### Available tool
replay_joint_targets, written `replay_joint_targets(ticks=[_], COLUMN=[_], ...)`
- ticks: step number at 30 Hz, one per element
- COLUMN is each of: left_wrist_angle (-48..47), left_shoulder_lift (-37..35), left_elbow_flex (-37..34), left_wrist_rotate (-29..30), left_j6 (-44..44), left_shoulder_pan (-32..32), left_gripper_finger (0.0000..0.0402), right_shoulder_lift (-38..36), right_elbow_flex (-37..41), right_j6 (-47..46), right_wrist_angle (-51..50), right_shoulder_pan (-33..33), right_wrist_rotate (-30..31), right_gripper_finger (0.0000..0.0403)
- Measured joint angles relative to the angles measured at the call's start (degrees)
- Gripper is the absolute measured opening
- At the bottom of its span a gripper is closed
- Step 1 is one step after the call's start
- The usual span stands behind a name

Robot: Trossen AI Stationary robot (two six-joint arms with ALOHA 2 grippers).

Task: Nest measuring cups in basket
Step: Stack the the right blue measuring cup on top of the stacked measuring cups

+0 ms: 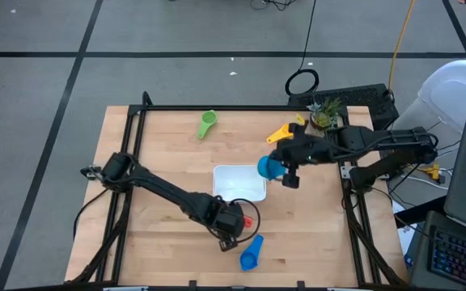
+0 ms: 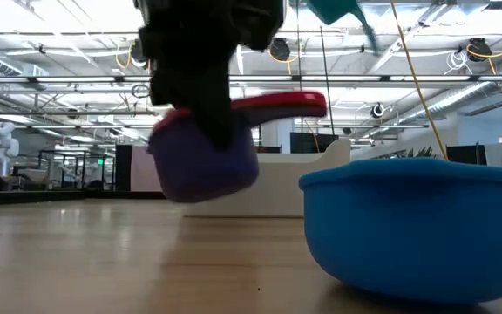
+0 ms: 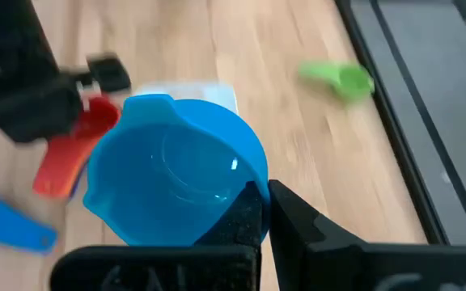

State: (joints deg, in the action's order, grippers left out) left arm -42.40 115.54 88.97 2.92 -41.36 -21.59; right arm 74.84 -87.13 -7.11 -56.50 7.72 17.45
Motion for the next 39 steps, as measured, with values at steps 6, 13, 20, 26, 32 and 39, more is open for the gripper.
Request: replay_joint_targets(ticks=[6,13,20,26,32,39], left_wrist_angle=[2.3,8.2,7.4,5.9,-1.7,-5.1], left_shoulder_lift=[2.7,3.2,1.2,-5.7,-15.1,-24.6], left_elbow_flex=[0.0,0.3,4.4,5.5,5.3,5.4], left_wrist_rotate=[-0.5,-3.2,-4.0,-2.0,7.0,22.7], left_j6=[-1.4,0.9,9.4,15.0,19.9,25.3], left_shoulder_pan=[1.1,1.3,1.6,1.6,-1.1,-9.5], left_gripper_finger=[0.0044,0.0129,0.0184,0.0201,0.0194,0.0157], right_shoulder_lift=[-0.2,-0.3,-0.4,0.0,4.8,16.5], right_elbow_flex=[0.0,0.0,0.0,0.0,0.0,-0.1], right_j6=[-4.6,-4.6,-5.5,-7.5,-7.9,-9.9], right_wrist_angle=[-6.6,-5.8,-5.9,-4.8,3.4,11.6], right_shoulder_pan=[5.5,7.2,7.4,11.0,15.8,14.4], right_wrist_rotate=[5.2,5.1,5.2,5.0,3.8,-6.6], right_gripper_finger=[0.0,0.0,0.0,0.0,0.0,0.0])
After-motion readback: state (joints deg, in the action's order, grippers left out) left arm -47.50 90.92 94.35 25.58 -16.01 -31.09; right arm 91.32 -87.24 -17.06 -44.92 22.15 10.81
